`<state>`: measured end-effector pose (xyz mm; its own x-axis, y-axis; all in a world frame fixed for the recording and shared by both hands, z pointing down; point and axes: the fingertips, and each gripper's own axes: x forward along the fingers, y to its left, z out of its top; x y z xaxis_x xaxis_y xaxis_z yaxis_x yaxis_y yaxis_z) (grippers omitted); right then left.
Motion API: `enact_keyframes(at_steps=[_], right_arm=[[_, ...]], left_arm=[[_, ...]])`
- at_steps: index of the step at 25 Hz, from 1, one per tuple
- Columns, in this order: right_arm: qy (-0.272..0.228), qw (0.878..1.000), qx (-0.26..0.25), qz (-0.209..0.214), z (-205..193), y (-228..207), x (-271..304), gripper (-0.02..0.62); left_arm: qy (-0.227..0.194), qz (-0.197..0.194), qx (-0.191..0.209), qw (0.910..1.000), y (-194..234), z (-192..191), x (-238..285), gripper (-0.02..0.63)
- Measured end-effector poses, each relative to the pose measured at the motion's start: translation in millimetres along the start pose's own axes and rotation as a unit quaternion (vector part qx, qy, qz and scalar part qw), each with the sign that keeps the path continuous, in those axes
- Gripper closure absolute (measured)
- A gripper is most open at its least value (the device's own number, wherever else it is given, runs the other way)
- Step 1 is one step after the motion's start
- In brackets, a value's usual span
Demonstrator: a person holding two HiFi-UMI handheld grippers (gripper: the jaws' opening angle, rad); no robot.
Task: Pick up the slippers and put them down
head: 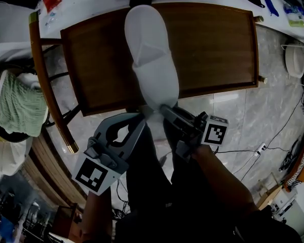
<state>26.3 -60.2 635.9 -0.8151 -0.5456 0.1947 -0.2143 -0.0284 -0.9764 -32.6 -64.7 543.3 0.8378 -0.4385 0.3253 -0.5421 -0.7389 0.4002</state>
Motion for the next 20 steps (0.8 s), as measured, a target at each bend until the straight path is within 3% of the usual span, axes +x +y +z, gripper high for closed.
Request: enact_keyframes(at_steps=[20], right_arm=[[0.028,0.999,0.029,-0.02,-11,-14,3,0.52]], left_arm=[[0.0,-0.005,-0.004,1.0,-1,-6,-1,0.592]])
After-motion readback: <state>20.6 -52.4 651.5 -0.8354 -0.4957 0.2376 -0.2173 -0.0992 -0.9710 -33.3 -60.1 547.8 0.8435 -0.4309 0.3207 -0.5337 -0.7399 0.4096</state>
